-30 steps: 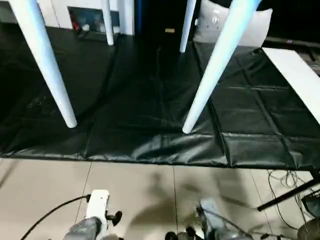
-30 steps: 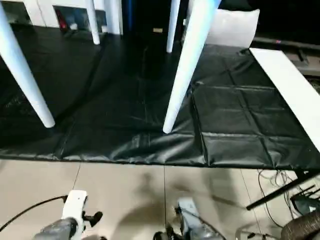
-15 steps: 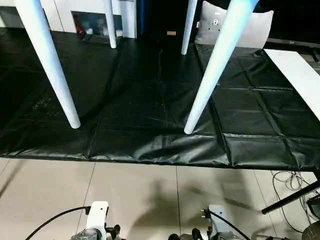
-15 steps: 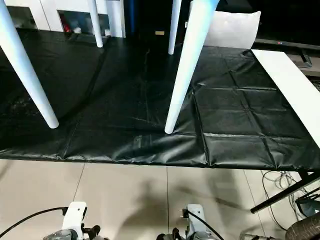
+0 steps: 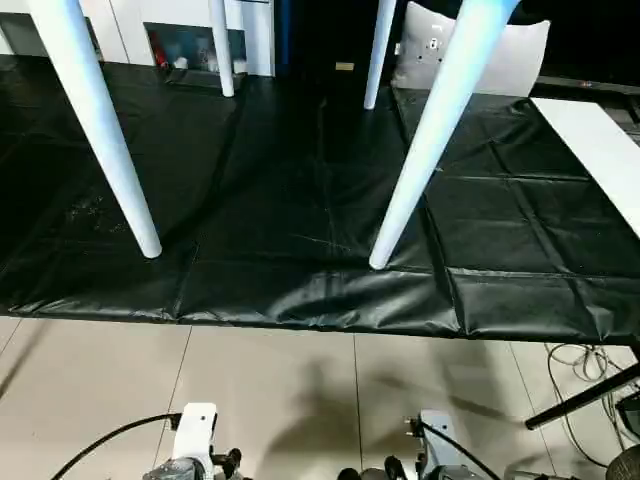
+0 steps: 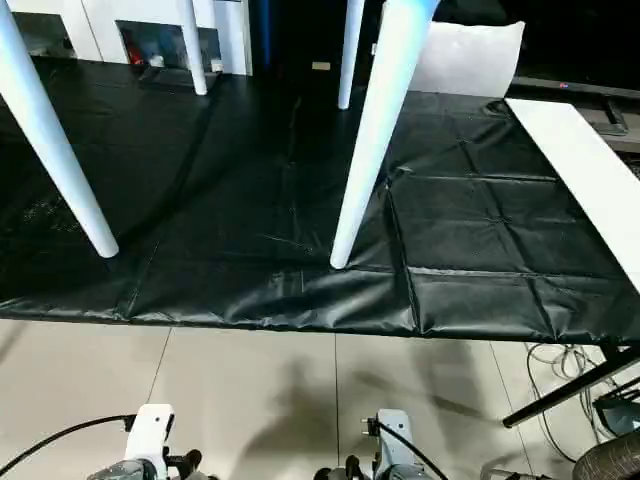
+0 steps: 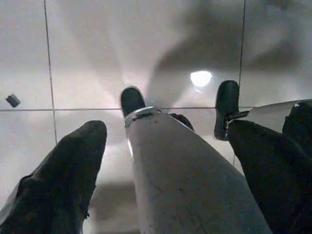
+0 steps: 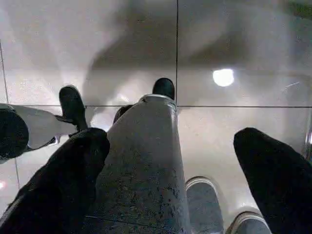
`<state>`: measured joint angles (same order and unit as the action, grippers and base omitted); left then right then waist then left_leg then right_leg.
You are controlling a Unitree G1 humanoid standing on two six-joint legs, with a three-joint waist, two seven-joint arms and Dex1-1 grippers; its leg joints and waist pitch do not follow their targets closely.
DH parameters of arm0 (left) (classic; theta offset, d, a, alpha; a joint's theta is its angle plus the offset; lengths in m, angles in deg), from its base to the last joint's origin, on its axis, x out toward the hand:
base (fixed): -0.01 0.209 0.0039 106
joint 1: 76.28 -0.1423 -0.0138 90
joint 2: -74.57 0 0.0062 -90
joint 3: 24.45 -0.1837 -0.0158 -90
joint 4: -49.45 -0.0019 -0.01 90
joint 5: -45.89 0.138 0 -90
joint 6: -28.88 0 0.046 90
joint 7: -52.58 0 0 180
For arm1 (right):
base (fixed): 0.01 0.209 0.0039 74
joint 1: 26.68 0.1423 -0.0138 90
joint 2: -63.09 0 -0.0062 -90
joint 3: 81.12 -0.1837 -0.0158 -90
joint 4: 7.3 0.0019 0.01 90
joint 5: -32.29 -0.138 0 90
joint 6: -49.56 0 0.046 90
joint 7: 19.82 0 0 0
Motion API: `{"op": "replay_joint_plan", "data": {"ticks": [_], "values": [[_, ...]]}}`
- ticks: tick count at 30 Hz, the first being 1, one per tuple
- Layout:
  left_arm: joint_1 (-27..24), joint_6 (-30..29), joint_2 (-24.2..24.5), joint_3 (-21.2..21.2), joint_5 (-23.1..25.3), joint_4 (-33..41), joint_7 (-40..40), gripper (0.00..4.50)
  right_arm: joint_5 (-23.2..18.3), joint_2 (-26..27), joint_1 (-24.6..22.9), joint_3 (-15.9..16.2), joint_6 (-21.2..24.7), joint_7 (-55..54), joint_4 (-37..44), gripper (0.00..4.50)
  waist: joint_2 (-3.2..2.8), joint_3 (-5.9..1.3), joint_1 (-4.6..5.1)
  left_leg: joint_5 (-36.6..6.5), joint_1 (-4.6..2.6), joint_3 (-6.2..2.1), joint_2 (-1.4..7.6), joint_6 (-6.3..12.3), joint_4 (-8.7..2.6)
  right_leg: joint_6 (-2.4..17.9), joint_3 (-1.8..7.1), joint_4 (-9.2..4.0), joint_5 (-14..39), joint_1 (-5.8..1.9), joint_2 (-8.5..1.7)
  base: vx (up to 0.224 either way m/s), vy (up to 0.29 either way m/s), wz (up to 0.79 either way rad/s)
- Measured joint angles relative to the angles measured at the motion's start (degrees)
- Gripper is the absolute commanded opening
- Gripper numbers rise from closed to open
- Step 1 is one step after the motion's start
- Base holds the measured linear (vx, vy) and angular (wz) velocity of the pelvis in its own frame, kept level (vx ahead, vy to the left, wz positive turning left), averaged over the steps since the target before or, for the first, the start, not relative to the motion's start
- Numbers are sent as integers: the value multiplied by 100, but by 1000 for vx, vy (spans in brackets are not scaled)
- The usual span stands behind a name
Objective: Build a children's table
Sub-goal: Flip table
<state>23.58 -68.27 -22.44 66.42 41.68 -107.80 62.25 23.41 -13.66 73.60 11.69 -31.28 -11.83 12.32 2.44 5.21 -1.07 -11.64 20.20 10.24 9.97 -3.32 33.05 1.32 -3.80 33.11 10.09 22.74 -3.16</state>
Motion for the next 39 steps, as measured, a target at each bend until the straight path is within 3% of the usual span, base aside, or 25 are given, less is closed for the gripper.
{"op": "replay_joint_plan", "data": {"ticks": [39], "values": [[3, 0, -4, 4, 0, -1, 0, 444, 0, 0, 5, -1, -1, 1, 1, 450, -6, 4, 1, -3, 1, 10, -4, -5, -64, 0, 1, -11, 40, 21, 0, 0, 0, 0]]}}
